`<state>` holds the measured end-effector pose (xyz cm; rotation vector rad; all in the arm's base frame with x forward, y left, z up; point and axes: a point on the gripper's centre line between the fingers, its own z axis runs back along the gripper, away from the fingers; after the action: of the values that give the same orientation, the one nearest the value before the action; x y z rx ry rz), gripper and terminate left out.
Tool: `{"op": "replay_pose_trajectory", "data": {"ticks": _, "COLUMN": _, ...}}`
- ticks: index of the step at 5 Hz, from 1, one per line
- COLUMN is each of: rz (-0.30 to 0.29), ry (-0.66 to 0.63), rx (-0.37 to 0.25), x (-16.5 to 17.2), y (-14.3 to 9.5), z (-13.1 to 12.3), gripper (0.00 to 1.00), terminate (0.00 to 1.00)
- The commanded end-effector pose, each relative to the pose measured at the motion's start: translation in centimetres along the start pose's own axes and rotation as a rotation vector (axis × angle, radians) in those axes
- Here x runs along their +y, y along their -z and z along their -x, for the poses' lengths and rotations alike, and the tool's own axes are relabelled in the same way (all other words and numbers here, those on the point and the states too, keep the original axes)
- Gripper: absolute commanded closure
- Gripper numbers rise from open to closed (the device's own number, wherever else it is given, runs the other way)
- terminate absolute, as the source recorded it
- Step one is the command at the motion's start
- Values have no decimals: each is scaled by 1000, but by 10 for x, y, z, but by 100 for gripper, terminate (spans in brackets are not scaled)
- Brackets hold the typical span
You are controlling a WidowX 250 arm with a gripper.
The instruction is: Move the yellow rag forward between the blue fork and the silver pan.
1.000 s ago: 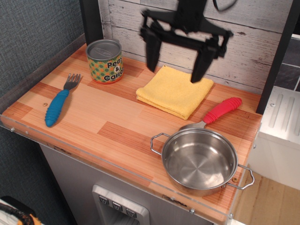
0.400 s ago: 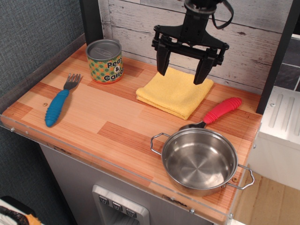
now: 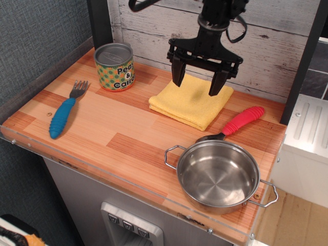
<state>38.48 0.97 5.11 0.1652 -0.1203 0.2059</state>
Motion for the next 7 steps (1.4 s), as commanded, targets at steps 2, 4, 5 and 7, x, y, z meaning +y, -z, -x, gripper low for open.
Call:
{"op": "replay_pose_trajectory", "data": {"ticks": 2, "rz": 64, "ry": 93, "rx": -54, "x": -4, "y": 6, "z": -24, "gripper": 100, "terminate": 0}}
{"op": "replay_pose_trajectory", "data": {"ticks": 4, "rz": 81, "ry": 226, "rx": -25, "x": -7, "y": 17, "z": -19, "gripper": 100, "terminate": 0}}
{"op": "replay_pose_trajectory", "data": {"ticks": 5, "rz": 81, "ry": 235, "rx": -12, "x": -6, "y": 16, "z": -12, "gripper": 100, "terminate": 0}}
{"op": "replay_pose_trajectory", "data": {"ticks": 7, "rz": 98, "ry": 227, "rx": 37, "x": 4, "y": 18, "z": 13, "gripper": 100, "terminate": 0}}
